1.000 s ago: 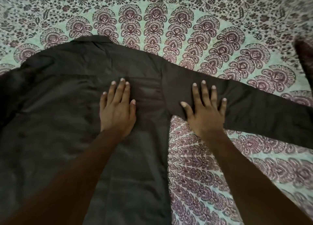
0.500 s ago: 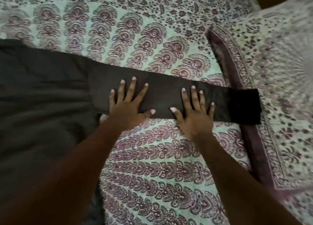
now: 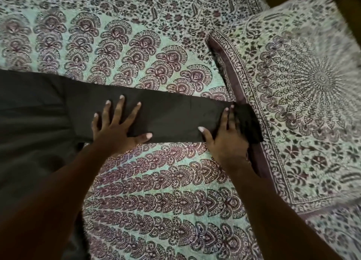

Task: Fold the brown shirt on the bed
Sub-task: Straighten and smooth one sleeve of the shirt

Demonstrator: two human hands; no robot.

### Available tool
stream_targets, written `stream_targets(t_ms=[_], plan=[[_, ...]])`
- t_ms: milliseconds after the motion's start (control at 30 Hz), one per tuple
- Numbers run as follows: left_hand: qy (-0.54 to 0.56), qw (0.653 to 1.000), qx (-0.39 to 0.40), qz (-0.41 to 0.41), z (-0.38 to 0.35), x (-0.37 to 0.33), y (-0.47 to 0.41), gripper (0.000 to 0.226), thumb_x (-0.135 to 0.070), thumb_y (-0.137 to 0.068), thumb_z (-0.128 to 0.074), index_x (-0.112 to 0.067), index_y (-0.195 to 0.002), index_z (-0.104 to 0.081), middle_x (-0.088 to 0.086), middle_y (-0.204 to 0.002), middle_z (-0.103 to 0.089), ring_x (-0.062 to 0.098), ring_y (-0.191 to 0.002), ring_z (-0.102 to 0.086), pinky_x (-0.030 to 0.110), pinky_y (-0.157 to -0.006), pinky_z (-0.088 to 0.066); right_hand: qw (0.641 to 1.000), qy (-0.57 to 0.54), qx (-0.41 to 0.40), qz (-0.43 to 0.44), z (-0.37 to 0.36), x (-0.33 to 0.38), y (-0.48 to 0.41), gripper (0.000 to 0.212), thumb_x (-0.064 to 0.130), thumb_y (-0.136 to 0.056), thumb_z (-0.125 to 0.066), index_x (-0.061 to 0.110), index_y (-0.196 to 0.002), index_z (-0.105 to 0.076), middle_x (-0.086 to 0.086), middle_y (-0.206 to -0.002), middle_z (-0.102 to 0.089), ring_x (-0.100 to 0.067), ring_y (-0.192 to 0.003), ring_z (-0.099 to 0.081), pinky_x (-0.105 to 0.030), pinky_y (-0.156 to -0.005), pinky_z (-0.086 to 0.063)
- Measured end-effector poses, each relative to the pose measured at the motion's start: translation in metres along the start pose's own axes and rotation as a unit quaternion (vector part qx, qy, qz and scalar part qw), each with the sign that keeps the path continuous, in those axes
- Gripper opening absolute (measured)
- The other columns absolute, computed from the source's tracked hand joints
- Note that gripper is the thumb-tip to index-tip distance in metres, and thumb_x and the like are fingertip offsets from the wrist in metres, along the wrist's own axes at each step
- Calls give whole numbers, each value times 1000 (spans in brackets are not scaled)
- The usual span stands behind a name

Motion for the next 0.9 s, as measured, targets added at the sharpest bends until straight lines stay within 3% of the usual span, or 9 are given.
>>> stream_targets(t_ms=[167, 300, 367, 500, 567, 633, 700, 767, 900], plan=[[1, 1000, -8, -3, 0, 2, -1, 100, -108, -61, -15, -69, -145, 23, -14, -167, 34, 30, -157, 24, 63, -124, 6, 985, 87, 30, 145, -6, 49, 5, 92, 73, -97, -12, 11, -165, -9, -10, -174, -6, -28, -161, -7, -51, -128, -4], [7, 1000, -16, 0, 1, 1, 2, 96, -103, -70, -27, -69, -147, 19, -15, -168, 31, 29, -158, 22, 62, -124, 5, 977, 189, 77, 67, 1, 8, -6, 113, 85, -85, 8, 4, -164, 1, -16, -173, -1, -28, -161, -4, -49, -126, 12], [8, 1000, -5, 0, 1, 0, 2, 97, -102, -70, -28, -69, -147, 20, -15, -167, 32, 28, -157, 24, 62, -124, 7, 966, 236, 64, 83, 10, 3, -6, 117, 83, -83, 12, -1, -163, -3, -18, -172, -1, -28, -161, -3, -48, -122, 22], [41, 999, 34, -5, 0, 0, 0, 98, -99, -73, -39, -69, -150, 12, -17, -168, 30, 25, -158, 23, 58, -125, 8, 959, 255, 70, 106, 16, 4, 1, 108, 79, -90, 1, -1, -162, -11, -20, -172, -6, -31, -160, -6, -53, -125, 13], [94, 995, -15, -38, 17, 4, 4, 87, -90, -81, -41, -60, -157, -11, -13, -174, 8, 25, -161, 4, 58, -127, -3, 964, 241, 72, 91, 19, 12, 2, 102, 77, -96, -10, 1, -163, -11, -21, -171, -6, -33, -160, -5, -56, -126, 8], [122, 983, -125, -61, 45, 25, 23, 73, -70, -92, -37, -39, -158, -34, -1, -172, -22, 28, -157, -23, 57, -124, -24, 970, 213, 67, 100, 22, 35, 8, 98, 73, -98, -24, 1, -163, -11, -23, -171, -6, -35, -160, -5, -57, -127, 2], [106, 967, -231, -18, 61, 67, 62, 61, -54, -99, -38, -24, -152, -46, 5, -165, -37, 31, -151, -35, 55, -119, -35, 967, 190, 64, 155, 18, 74, 21, 91, 67, -102, -24, 1, -163, -10, -23, -171, -6, -36, -160, -5, -56, -128, 0], [90, 953, -284, 63, 54, 119, 112, 55, -47, -103, -36, -19, -148, -49, 7, -162, -41, 32, -151, -35, 56, -117, -36, 962, 155, 62, 218, 14, 123, 40, 85, 63, -103, -20, 3, -163, -13, -22, -171, -9, -36, -159, -8, -54, -129, -1], [80, 949, -259, 158, 3, 171, 184, 60, -47, -104, -34, -12, -149, -51, 10, -166, -36, 32, -156, -28, 57, -121, -30, 936, 81, 62, 336, 1, 234, 80, 77, 58, -106, -19, 8, -165, -12, -17, -173, -5, -31, -160, -3, -50, -130, 1]])
Point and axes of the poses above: each hand's wrist, its own y-axis away from the middle knuckle, its own z-axis out of the back of the hand, x = y × z, the point moved 10 cm from there along -y, towards the middle knuckle
